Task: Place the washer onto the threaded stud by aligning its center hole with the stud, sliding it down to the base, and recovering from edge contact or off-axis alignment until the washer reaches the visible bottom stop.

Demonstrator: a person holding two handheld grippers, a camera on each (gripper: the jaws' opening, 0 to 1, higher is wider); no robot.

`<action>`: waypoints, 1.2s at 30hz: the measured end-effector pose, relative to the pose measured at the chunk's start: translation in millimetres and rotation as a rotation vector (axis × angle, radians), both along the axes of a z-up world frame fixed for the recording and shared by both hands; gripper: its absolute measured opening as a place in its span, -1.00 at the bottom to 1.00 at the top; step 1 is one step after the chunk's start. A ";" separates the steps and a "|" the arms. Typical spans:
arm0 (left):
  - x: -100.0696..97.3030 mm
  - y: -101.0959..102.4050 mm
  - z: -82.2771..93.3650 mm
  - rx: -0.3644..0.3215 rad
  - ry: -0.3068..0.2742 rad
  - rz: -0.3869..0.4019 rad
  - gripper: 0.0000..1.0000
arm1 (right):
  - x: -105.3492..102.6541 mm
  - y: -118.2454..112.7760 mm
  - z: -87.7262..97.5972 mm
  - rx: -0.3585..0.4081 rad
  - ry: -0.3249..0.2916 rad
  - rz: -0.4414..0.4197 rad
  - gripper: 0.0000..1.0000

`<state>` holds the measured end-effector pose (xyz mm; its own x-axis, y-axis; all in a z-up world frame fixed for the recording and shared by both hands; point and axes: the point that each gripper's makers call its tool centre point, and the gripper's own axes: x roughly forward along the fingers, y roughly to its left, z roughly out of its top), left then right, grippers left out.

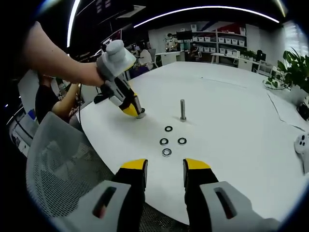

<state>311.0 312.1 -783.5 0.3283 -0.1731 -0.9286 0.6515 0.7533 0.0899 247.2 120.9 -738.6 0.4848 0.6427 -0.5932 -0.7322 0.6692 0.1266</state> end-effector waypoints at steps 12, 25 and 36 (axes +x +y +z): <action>-0.3 -2.2 16.2 -0.091 -0.085 0.102 -0.54 | 0.1 -1.5 -3.3 -0.013 0.008 -0.005 -0.36; -20.9 3.8 44.1 -0.236 -0.178 0.175 -0.52 | 0.4 -6.6 -7.1 -0.044 0.008 -0.022 -0.35; -48.7 6.6 68.3 -0.357 -0.288 0.219 -0.46 | -2.1 -9.1 -8.4 -0.083 0.005 -0.048 -0.34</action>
